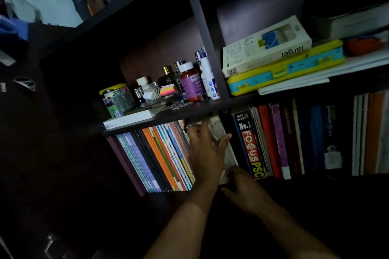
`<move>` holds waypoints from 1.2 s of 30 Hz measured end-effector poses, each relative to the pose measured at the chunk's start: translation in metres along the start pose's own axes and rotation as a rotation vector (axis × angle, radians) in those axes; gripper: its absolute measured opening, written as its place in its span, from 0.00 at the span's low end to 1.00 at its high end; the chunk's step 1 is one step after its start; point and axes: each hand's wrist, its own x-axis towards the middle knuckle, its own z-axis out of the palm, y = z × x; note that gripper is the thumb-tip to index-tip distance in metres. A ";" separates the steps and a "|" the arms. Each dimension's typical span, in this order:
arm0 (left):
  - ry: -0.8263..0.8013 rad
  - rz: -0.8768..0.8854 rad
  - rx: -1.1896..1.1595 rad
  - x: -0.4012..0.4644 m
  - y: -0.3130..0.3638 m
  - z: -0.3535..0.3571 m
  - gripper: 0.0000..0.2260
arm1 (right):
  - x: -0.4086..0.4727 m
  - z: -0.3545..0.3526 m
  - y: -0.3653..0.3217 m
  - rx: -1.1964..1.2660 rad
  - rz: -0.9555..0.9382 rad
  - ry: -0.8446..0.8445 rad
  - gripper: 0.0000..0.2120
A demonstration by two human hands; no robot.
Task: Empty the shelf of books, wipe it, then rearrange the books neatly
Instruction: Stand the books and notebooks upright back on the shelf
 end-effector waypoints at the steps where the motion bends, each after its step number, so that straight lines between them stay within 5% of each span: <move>1: 0.000 0.012 -0.019 -0.002 -0.003 -0.004 0.33 | 0.000 0.001 0.001 0.009 -0.003 -0.012 0.14; 5: 0.106 -0.093 -0.067 -0.019 -0.023 -0.018 0.37 | 0.002 0.003 0.003 0.035 0.012 -0.008 0.14; 11: 0.057 -0.112 -0.032 -0.022 -0.026 -0.008 0.35 | 0.006 -0.004 0.001 0.108 -0.020 0.165 0.08; 18: -0.076 0.014 0.045 -0.011 -0.033 -0.006 0.40 | -0.002 0.002 0.003 0.128 -0.039 -0.079 0.37; 25: -0.139 0.069 -0.098 -0.061 -0.033 0.007 0.43 | 0.004 -0.009 0.001 0.082 0.007 0.208 0.07; 34: -0.146 0.067 -0.067 -0.066 -0.031 0.033 0.44 | 0.000 -0.022 0.000 0.126 -0.008 0.148 0.12; 36: -0.113 0.073 -0.082 -0.070 -0.034 0.027 0.43 | -0.007 -0.034 -0.008 0.038 -0.116 0.353 0.12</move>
